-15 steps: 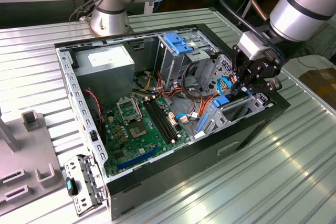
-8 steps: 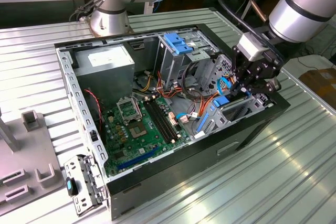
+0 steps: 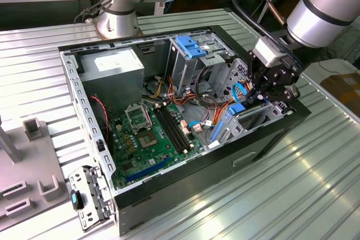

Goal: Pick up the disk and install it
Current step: 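Insert the second disk wire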

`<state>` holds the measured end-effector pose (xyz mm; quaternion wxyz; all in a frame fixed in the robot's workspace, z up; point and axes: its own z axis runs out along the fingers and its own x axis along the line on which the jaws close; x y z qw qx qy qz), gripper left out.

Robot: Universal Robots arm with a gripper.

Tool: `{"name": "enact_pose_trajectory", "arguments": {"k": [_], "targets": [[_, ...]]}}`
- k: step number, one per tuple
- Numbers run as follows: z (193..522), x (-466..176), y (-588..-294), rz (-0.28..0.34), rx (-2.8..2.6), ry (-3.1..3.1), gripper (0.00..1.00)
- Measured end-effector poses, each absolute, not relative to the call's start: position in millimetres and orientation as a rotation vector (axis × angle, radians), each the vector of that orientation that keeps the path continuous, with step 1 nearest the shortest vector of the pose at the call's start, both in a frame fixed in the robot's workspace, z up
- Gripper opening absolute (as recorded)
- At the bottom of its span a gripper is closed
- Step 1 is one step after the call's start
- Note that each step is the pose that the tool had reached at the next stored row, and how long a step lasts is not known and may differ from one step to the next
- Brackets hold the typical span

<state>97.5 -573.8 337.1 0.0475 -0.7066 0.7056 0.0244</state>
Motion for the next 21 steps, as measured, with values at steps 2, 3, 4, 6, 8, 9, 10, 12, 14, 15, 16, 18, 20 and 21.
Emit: {"name": "enact_pose_trajectory", "arguments": {"k": [2, 3, 4, 6, 8, 9, 10, 12, 14, 15, 16, 18, 20, 21], "targets": [[337, 98, -574, 0.075, -2.155, 2.152, 0.16], [337, 98, -574, 0.075, -2.155, 2.152, 0.16], [337, 98, -574, 0.075, -2.155, 2.152, 0.16], [337, 98, -574, 0.077, -2.154, 2.151, 0.24], [339, 98, -574, 0.076, -2.154, 2.151, 0.24], [345, 98, -574, 0.075, -2.153, 2.15, 0.24], [352, 98, -574, 0.073, -2.153, 2.15, 0.24], [361, 98, -574, 0.071, -2.152, 2.149, 0.24], [361, 98, -574, 0.071, -2.152, 2.149, 0.15], [361, 98, -574, 0.071, -2.152, 2.148, 0.11], [361, 98, -574, 0.071, -2.152, 2.148, 0.11], [361, 98, -574, 0.071, -2.152, 2.148, 0.11], [361, 98, -574, 0.07, -2.152, 2.148, 0.11], [361, 98, -574, 0.07, -2.152, 2.148, 0.11]]}}
